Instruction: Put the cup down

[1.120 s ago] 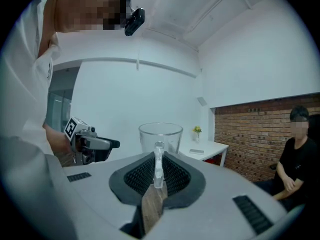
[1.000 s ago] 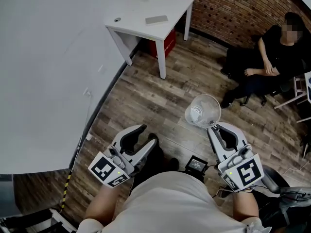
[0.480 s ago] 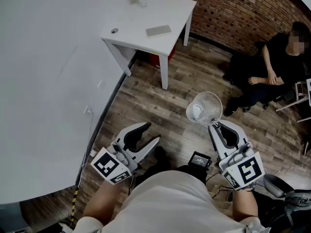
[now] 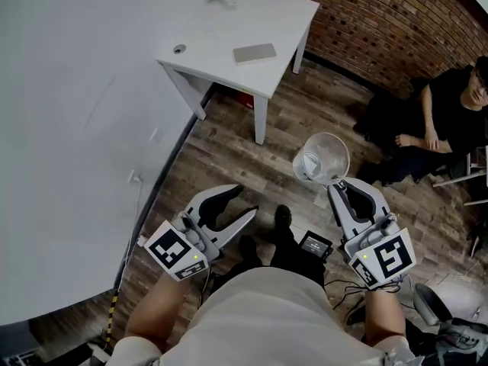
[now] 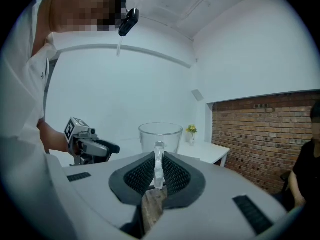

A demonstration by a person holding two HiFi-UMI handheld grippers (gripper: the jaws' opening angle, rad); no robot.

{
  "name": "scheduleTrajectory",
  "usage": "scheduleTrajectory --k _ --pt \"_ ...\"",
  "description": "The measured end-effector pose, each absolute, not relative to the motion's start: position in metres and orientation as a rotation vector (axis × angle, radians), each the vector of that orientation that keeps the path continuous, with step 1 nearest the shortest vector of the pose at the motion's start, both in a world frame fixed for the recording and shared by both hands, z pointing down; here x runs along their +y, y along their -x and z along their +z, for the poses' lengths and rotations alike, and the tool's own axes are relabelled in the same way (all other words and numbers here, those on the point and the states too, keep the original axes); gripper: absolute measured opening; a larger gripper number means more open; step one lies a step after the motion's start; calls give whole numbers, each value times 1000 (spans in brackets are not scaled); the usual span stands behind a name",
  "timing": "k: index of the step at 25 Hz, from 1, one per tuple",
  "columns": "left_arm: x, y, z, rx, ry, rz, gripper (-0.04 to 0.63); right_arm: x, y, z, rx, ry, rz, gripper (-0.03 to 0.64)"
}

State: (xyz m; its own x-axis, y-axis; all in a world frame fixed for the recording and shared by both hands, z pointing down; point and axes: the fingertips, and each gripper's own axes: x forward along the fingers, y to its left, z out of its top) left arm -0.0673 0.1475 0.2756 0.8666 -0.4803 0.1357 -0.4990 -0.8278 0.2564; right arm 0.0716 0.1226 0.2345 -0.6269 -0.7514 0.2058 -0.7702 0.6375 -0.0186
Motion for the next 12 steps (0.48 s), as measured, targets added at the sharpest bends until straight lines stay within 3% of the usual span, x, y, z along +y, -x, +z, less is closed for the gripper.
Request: scheduleTrajectory --k 12 --pt "41 22 293 -921 -2674 68 175 -3 -105 245 -2751 -1031 120 41"
